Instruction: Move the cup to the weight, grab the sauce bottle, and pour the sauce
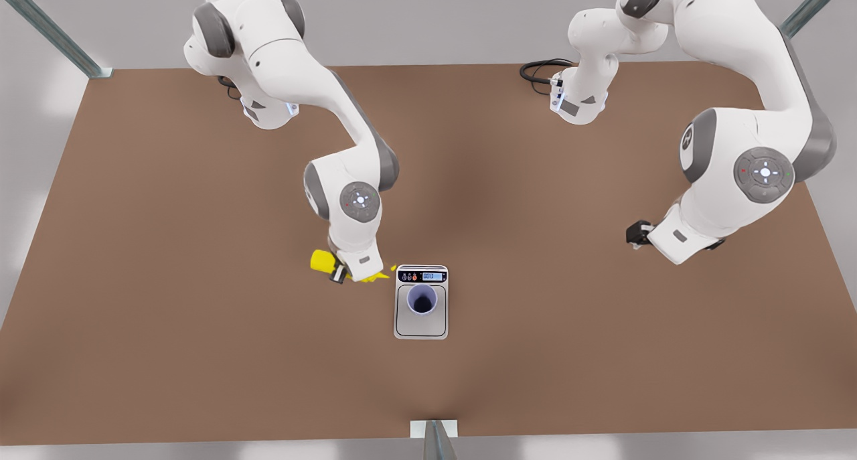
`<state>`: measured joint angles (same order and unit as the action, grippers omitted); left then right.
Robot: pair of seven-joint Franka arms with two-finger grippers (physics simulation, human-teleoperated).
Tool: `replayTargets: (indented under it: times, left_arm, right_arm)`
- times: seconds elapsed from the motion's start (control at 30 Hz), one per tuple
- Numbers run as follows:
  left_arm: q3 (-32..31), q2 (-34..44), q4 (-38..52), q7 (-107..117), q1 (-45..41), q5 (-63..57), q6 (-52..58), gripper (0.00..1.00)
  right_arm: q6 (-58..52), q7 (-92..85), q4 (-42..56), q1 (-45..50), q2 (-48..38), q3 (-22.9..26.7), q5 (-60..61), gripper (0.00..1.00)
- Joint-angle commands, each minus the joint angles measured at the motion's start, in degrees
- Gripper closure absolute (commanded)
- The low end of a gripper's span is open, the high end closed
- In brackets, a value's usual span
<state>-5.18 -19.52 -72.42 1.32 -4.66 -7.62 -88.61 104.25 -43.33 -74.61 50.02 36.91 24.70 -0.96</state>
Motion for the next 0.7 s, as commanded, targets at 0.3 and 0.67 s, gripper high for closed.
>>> replayTargets:
  times: [0.3,0.67]
  left_arm:
    - [0.2,0.0,0.0,-0.1,0.0,-0.3,0.1,0.00]
    - [0.6,-0.4,0.1,-0.1,0.1,-0.1,-0.1,0.00]
  right_arm:
    - [-3.3,0.6,12.9,0.0,9.9,0.7,0.0,0.53]
    - [-3.9,4.3,16.5,1.5,14.9,1.2,0.0,0.53]
